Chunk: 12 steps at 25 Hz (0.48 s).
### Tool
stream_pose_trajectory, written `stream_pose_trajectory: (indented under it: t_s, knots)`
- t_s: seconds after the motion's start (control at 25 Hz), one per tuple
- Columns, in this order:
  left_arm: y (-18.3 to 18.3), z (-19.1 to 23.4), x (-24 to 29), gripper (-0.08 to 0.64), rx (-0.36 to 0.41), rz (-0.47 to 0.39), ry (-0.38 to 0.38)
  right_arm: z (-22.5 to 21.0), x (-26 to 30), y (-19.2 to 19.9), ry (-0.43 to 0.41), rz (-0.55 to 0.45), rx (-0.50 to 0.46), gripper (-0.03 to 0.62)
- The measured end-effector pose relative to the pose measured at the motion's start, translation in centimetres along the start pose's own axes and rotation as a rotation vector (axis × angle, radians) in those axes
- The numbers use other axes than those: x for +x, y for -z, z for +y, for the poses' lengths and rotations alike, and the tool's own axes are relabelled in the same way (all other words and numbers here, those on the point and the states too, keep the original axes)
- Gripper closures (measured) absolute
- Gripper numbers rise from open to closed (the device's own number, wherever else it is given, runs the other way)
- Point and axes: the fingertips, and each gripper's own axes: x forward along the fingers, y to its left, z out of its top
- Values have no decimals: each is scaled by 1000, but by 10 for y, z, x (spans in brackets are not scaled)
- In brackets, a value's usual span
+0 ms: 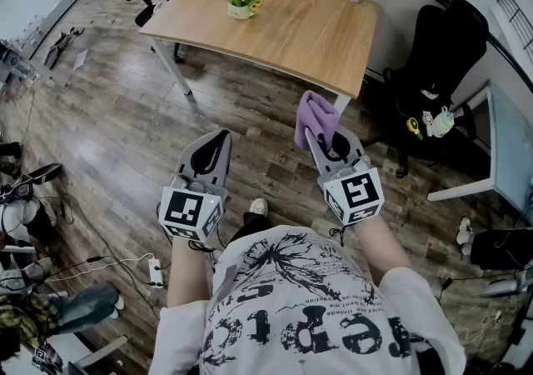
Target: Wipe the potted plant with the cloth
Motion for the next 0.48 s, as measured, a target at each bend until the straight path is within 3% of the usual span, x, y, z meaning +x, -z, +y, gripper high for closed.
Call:
stream_pose_trajectory:
  t_s: [0.48]
  knots:
    - [10,18,19,556,-10,-11,23,-4,23,12,29,33,25,531]
